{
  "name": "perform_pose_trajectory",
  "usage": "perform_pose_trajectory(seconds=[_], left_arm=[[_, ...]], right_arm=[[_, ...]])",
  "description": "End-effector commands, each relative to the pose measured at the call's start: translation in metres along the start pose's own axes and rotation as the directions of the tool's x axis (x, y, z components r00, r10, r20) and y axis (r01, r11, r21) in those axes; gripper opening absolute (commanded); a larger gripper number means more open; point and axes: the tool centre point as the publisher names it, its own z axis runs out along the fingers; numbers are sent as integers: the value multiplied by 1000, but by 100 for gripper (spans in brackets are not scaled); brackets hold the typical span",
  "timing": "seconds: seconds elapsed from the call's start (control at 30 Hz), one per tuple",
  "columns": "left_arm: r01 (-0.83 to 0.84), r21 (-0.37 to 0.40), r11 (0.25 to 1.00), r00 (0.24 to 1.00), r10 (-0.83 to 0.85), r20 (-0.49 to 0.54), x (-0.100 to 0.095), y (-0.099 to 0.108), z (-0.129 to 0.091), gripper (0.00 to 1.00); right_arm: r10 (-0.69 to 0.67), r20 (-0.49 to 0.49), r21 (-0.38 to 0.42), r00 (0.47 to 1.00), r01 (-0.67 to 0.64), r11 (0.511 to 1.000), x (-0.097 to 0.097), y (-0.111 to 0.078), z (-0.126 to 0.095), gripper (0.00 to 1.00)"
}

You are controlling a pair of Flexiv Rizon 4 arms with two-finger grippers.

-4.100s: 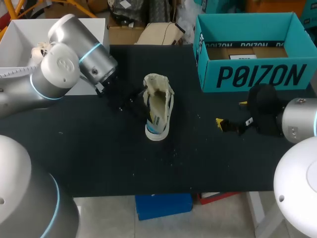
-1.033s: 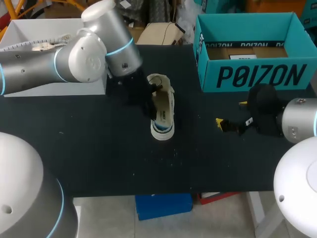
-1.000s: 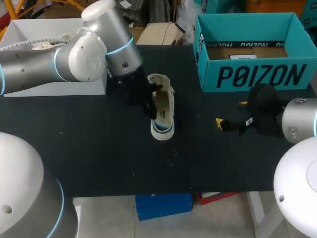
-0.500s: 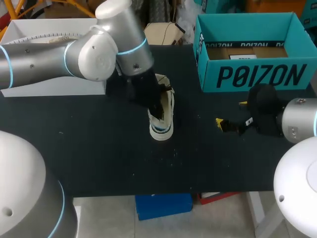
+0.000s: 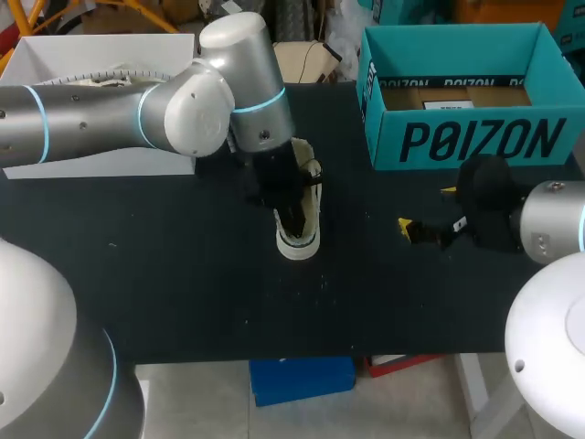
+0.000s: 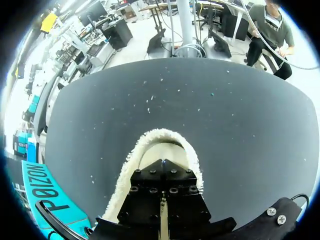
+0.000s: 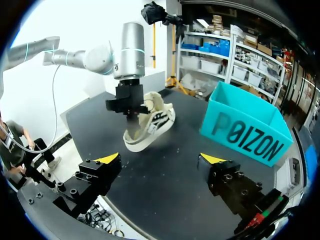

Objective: Take the shoe out of the shoebox, open the shoe tongue, remove and reinsert the insole, then place the shoe into the shoebox

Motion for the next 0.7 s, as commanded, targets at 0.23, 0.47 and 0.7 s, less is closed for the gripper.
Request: perform_pose_trajectory(seconds=[0.23,0.47,0.7], left_arm=[[-10,-31,999,1000,10,17,-7,2,-10,0],[49,19,999,971,-52,234,-2,-7,-75,0],[204,-63,977,898,-161,408,16,10,-144,0]], right_arm=[[1,-1,2,1000,-1,1000,0,0,0,100],[1,-1,2,1000,-1,1000,0,0,0,100],[1,-1,2,1000,-1,1000,0,0,0,100]])
